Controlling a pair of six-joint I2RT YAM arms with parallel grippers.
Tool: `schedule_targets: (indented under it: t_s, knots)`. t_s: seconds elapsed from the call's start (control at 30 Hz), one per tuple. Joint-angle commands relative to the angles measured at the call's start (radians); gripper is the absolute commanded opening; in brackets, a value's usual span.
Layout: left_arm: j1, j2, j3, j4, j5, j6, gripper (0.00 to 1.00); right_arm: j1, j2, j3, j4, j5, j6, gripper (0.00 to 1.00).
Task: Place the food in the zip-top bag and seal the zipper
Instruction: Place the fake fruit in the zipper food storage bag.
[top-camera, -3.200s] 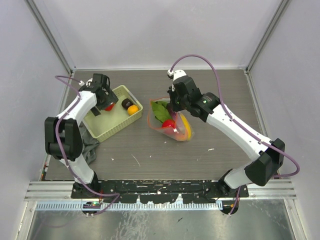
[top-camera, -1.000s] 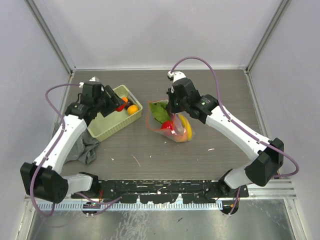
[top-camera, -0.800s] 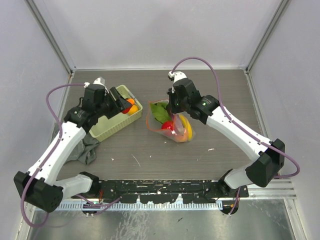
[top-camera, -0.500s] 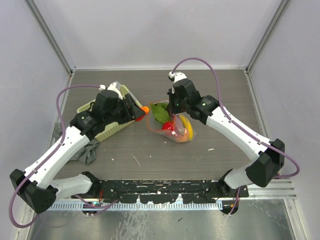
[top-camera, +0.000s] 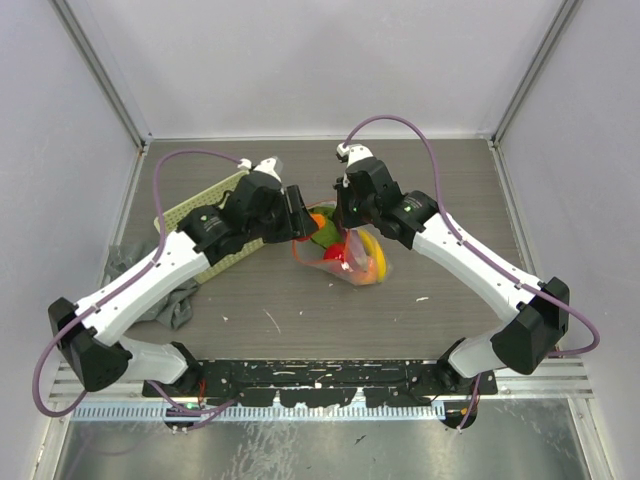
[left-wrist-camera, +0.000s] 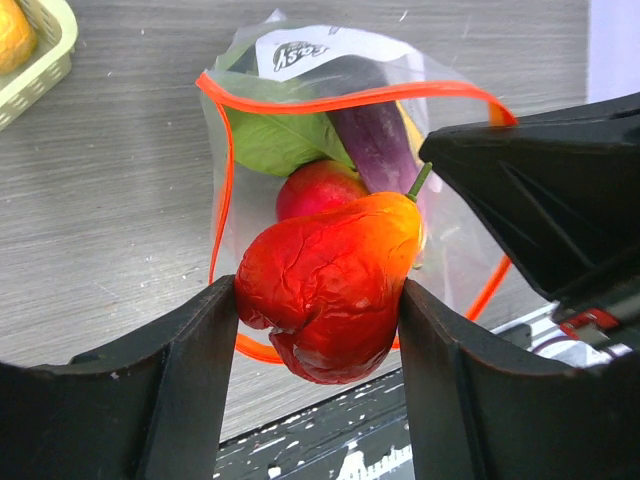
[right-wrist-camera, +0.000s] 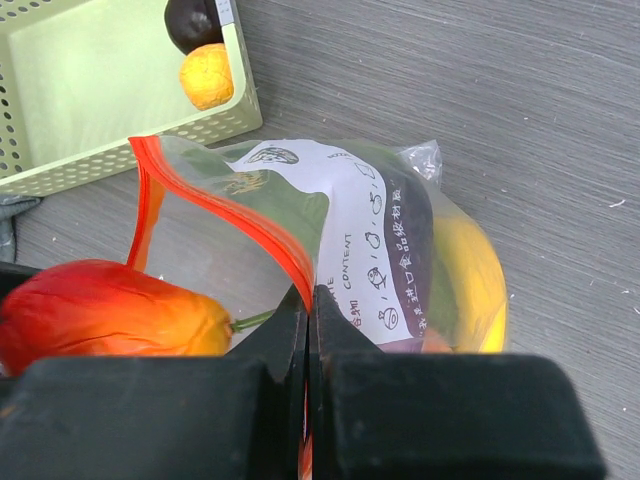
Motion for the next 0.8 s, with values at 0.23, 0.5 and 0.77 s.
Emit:
schedule_targets:
  t_s: [0.23, 0.5, 0.77]
  knots:
    - [-0.032, 0.105, 0.081, -0.044, -0.085, 0.03, 0.69, -0.001, -0.062, 0.004, 0.082, -0.034, 0.016, 0.0]
    - [-0.033, 0.108, 0.075, -0.028, -0.062, 0.026, 0.97, 0.0, -0.063, -0.003, 0.091, -0.039, 0.02, 0.01]
    - [-0.033, 0.008, 0.071, -0.087, -0.097, 0.034, 0.96, -0.001, -0.064, -0.01, 0.094, -0.037, 0.02, 0.01]
